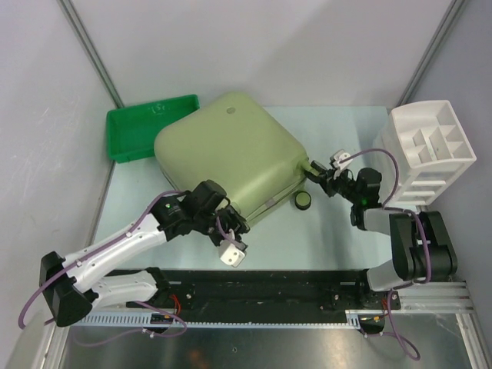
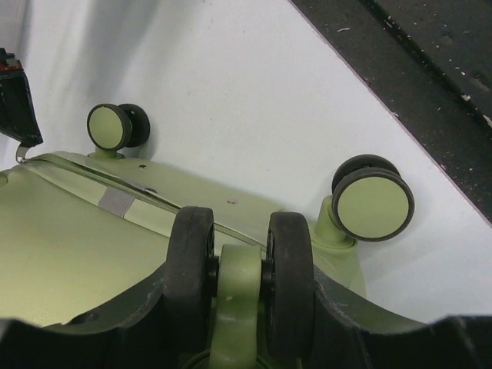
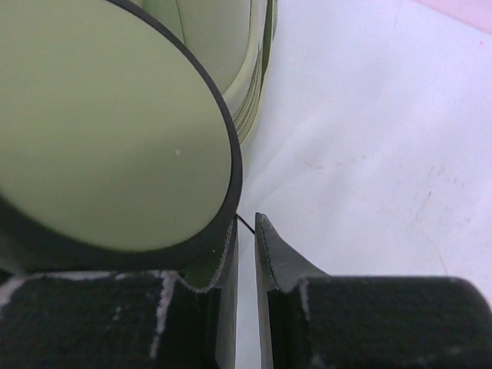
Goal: Open, take out, and arrange the luggage
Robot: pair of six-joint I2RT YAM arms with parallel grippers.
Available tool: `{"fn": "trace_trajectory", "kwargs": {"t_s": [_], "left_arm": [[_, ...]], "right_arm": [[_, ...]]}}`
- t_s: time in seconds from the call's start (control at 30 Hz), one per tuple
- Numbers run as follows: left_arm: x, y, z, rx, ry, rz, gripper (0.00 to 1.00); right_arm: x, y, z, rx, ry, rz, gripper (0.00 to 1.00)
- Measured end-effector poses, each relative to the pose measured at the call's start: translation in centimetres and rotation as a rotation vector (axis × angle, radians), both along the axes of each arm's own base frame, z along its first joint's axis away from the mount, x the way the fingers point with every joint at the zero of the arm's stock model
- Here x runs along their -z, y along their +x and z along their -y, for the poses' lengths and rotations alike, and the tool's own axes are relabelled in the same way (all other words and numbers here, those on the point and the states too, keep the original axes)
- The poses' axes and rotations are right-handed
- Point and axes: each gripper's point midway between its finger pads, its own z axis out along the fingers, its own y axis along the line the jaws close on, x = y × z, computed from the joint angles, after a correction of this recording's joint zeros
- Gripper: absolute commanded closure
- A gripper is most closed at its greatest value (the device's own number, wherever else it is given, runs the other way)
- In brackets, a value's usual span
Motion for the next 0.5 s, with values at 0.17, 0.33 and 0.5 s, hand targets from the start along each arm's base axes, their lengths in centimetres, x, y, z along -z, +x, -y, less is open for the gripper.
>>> {"fn": "trace_trajectory", "kwargs": {"t_s": [0.17, 0.33, 0.5], "left_arm": [[0.0, 0.1, 0.0, -0.002, -0.004, 0.003, 1.00], [0.3, -0.5, -0.9, 0.020, 0.016, 0.001, 1.00], [0.5, -0.8, -1.4, 0.039, 0.034, 0.001, 1.00]], "right_arm": [[-0.5, 1.7, -0.4, -0.095, 0.014, 0.015, 1.00], [-2.7, 6.7, -0.7, -0.095, 0.026, 0.081, 1.00], [-6.9, 10.9, -1.0, -0.102, 0.052, 0.231, 1.00]]}}
